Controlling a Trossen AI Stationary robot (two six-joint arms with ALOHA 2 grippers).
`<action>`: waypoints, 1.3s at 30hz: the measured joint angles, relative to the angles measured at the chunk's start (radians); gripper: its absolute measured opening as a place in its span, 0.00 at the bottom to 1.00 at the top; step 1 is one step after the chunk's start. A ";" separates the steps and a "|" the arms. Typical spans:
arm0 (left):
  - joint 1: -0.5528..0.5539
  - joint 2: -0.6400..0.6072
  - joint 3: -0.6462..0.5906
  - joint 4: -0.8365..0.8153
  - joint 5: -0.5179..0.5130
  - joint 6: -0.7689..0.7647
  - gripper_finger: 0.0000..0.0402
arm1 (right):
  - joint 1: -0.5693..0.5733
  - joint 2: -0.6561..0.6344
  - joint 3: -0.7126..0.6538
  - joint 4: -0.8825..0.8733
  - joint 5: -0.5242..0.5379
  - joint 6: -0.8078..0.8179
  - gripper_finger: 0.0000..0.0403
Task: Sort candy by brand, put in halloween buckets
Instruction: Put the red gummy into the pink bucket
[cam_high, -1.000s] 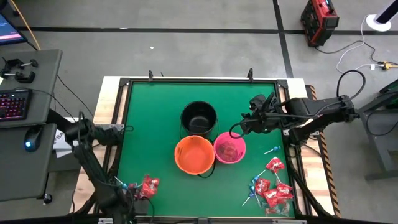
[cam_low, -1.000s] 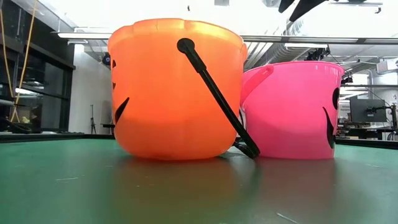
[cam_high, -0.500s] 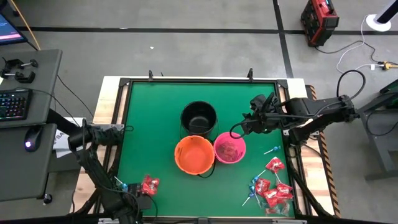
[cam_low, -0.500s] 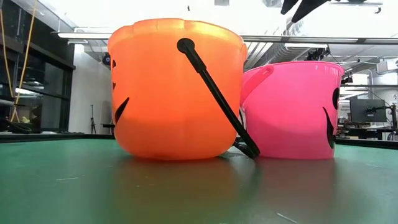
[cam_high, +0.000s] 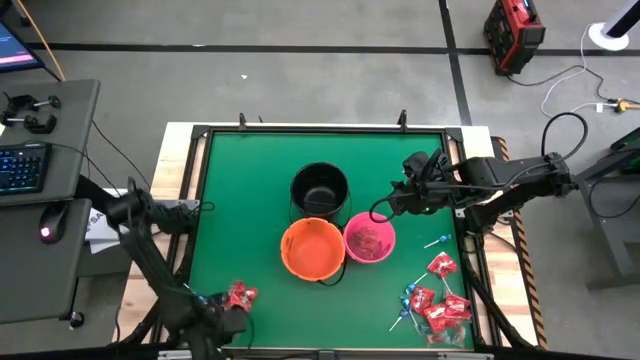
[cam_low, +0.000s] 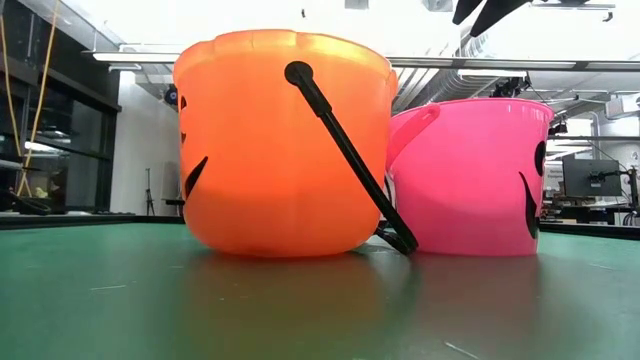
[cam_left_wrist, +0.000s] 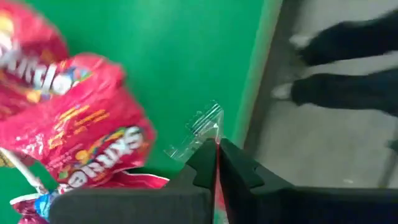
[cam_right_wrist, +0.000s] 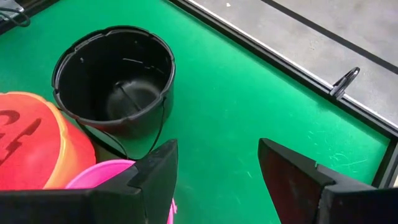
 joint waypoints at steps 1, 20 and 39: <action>0.000 -0.037 0.000 0.003 -0.014 0.023 0.01 | 0.000 0.000 0.000 0.000 0.006 0.000 0.53; 0.794 -0.508 0.002 0.247 -0.349 1.140 0.00 | -0.006 0.000 0.000 0.019 0.060 0.008 0.53; 0.900 0.128 0.000 1.345 0.032 1.180 0.00 | -0.006 -0.017 0.000 0.255 0.134 -0.044 0.53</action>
